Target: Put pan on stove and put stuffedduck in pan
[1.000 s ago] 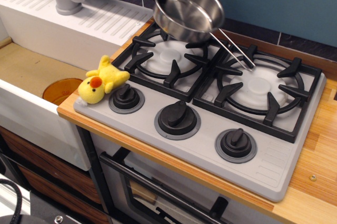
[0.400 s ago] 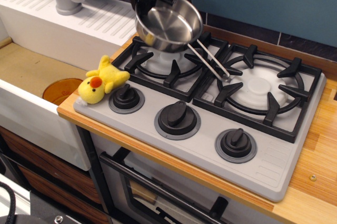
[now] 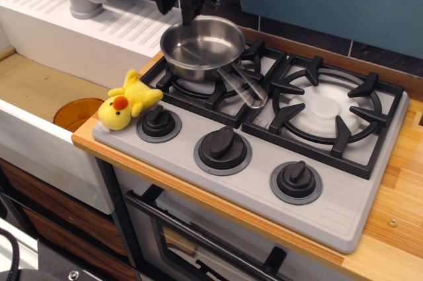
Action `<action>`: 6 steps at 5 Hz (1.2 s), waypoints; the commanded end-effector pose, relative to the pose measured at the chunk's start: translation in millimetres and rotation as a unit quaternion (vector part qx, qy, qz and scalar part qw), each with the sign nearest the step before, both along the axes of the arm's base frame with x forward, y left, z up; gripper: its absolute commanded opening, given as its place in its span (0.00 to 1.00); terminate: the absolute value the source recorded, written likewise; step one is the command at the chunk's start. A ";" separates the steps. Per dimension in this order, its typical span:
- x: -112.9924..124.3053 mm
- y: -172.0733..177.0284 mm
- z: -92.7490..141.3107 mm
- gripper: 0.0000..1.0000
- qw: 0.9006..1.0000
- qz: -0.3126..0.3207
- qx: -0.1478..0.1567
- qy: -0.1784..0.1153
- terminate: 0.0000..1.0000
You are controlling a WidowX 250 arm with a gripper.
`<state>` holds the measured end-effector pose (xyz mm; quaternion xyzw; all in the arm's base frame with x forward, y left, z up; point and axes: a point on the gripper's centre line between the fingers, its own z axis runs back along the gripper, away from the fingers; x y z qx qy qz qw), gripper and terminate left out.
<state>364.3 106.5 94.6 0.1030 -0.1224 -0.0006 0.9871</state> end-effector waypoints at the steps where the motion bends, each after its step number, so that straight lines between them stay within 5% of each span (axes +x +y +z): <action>1: 9.7 5.4 35.3 1.00 1.000 -0.018 0.012 -0.007 0.00; 4: 23.2 -13.1 35.1 1.00 0.998 -0.065 0.024 -0.002 0.00; 5: 11.8 0.8 47.1 1.00 0.997 -0.069 -0.029 -0.024 0.00; 6: -13.5 8.2 49.0 1.00 0.998 -0.041 -0.033 -0.046 0.00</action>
